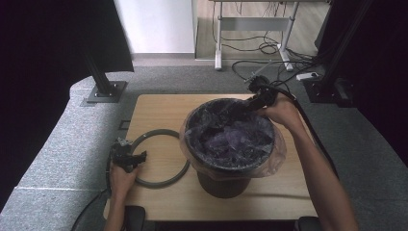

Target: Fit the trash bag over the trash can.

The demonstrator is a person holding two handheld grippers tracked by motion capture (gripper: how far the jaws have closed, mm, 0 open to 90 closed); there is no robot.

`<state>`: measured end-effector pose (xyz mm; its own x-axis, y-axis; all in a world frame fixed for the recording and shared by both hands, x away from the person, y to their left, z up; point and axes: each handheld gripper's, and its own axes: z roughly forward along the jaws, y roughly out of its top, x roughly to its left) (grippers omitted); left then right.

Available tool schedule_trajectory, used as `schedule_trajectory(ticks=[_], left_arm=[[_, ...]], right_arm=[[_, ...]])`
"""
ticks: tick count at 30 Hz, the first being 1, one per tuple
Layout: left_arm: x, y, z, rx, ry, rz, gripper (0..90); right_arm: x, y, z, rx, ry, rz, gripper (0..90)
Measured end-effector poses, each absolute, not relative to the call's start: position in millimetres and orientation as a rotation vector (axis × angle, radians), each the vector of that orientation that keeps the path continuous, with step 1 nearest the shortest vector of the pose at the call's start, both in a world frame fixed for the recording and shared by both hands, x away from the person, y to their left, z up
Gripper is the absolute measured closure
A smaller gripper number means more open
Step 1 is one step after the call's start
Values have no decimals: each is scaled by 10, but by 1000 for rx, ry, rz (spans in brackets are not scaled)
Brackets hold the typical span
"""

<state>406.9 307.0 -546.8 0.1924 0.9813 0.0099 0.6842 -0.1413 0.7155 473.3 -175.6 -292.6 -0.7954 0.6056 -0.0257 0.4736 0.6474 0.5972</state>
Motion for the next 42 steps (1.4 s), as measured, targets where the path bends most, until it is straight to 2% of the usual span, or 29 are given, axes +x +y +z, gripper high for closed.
schedule_trajectory(ticks=[3, 8, 10, 15, 18, 21, 27, 33, 34, 37, 42], left_arm=[[4070, 3072, -5467, 1896, 1552, 665, 126], [4071, 3071, -5467, 1896, 1551, 664, 126], [4070, 3070, -5467, 1896, 1552, 665, 126], [4069, 3068, -5468, 1895, 1553, 666, 127], [4068, 3068, -5468, 1895, 1553, 666, 127], [4068, 3067, -5468, 1894, 1554, 666, 127], [4068, 3067, -5468, 1894, 1554, 666, 127], [4068, 3068, -5468, 1894, 1554, 666, 127], [4068, 3068, -5468, 1895, 1554, 666, 127], [4068, 3068, -5468, 1895, 1554, 666, 126], [4068, 3067, -5468, 1894, 1554, 666, 127]], right_arm=[[4671, -1766, -2768, 874, 2573, 902, 380], [4346, -1906, -2585, 877, 2528, 872, 354], [4224, -1986, -2569, 888, 2530, 854, 406], [4093, -2212, -2539, 934, 2528, 849, 678], [4134, -2285, -2574, 974, 2528, 848, 764], [4209, -2306, -2656, 1011, 2524, 844, 804], [4402, -2320, -2855, 1097, 2509, 821, 808], [4473, -2288, -3076, 1109, 2583, 795, 778], [4470, -2293, -3085, 1116, 2577, 795, 746], [4455, -2360, -2990, 1115, 2512, 787, 550], [4301, -2454, -2644, 1100, 2430, 888, 469]])
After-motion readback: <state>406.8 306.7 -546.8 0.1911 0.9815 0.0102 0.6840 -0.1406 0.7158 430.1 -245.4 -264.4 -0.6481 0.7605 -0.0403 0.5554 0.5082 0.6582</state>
